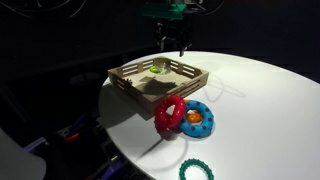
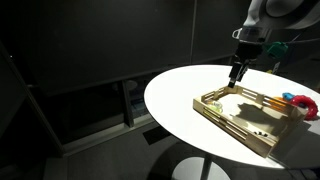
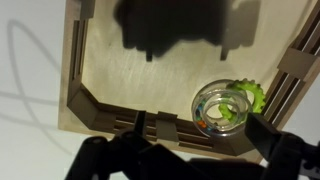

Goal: Take the blue ring off of the tray

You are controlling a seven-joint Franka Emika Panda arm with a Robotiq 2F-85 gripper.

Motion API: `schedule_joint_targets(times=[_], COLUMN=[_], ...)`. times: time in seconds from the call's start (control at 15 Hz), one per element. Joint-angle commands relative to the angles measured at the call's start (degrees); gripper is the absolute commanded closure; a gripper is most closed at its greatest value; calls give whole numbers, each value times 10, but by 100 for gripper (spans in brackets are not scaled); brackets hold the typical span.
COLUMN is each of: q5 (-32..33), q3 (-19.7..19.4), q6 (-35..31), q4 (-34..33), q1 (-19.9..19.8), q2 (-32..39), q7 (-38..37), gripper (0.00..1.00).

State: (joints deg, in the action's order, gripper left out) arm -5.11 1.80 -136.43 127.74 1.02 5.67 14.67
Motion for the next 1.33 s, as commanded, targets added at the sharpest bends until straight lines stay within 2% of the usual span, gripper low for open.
schedule_joint_targets(times=[0.0, 0.6, 0.93, 1.27], q5=[-2, 41, 113, 147], q3=[9, 5, -5, -11], q6=[-11, 1, 3, 1], q4=[-9, -36, -64, -91], q1=[4, 18, 37, 50], q2=[26, 70, 97, 126], q7=[-10, -127, -211, -254], gripper=[0, 0, 0, 0])
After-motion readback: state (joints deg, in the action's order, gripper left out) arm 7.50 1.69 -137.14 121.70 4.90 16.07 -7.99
